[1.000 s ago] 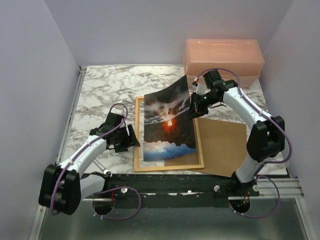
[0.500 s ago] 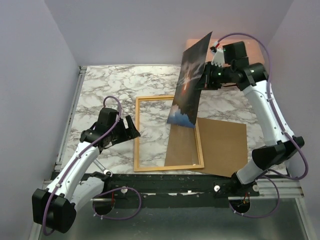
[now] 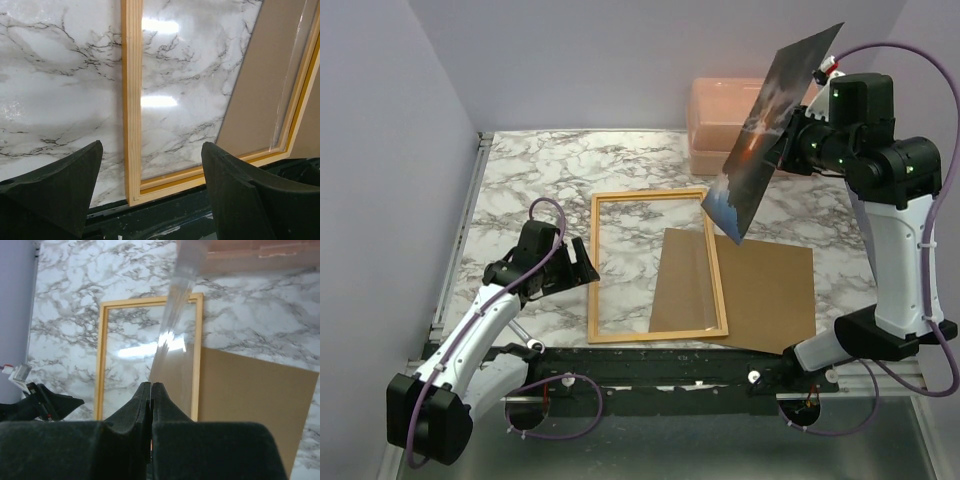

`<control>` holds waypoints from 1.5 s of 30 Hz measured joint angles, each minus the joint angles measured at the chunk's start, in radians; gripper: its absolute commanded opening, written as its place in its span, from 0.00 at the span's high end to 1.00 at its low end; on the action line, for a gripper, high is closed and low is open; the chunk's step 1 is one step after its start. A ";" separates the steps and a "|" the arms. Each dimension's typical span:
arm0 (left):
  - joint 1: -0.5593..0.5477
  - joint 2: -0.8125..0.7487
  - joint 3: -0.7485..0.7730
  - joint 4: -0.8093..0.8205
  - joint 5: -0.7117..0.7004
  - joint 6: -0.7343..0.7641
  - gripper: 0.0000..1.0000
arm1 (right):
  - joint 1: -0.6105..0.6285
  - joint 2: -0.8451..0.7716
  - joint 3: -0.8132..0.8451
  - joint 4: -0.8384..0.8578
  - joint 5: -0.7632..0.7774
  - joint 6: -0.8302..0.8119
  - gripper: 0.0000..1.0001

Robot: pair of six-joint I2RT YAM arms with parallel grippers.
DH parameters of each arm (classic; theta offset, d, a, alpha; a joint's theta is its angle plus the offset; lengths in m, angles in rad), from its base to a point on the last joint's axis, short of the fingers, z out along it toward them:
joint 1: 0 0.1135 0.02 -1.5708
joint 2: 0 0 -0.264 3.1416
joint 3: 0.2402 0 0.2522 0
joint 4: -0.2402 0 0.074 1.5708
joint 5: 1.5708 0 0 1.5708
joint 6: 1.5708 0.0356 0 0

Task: Put the photo into the frame
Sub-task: Turn over the photo from the photo frame.

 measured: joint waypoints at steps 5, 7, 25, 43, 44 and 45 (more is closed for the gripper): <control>0.000 0.015 0.000 0.000 0.000 0.007 0.18 | 0.000 -0.008 -0.058 -0.044 0.055 0.017 1.00; 0.000 0.023 0.000 0.000 0.000 0.007 0.18 | 0.000 0.002 -0.086 -0.060 0.066 0.021 0.99; 0.000 0.043 0.000 0.001 0.005 0.010 0.18 | 0.033 0.274 -0.163 -0.071 0.011 0.023 0.99; -0.071 0.095 -0.019 0.339 0.284 -0.199 0.11 | 0.285 0.378 -0.453 0.151 -0.159 0.072 0.77; -0.096 0.118 -0.019 0.385 0.302 -0.225 0.11 | 0.289 0.381 -0.474 0.171 -0.175 0.077 0.76; -0.111 0.136 -0.019 0.414 0.311 -0.240 0.11 | 0.291 0.382 -0.497 0.192 -0.188 0.084 0.74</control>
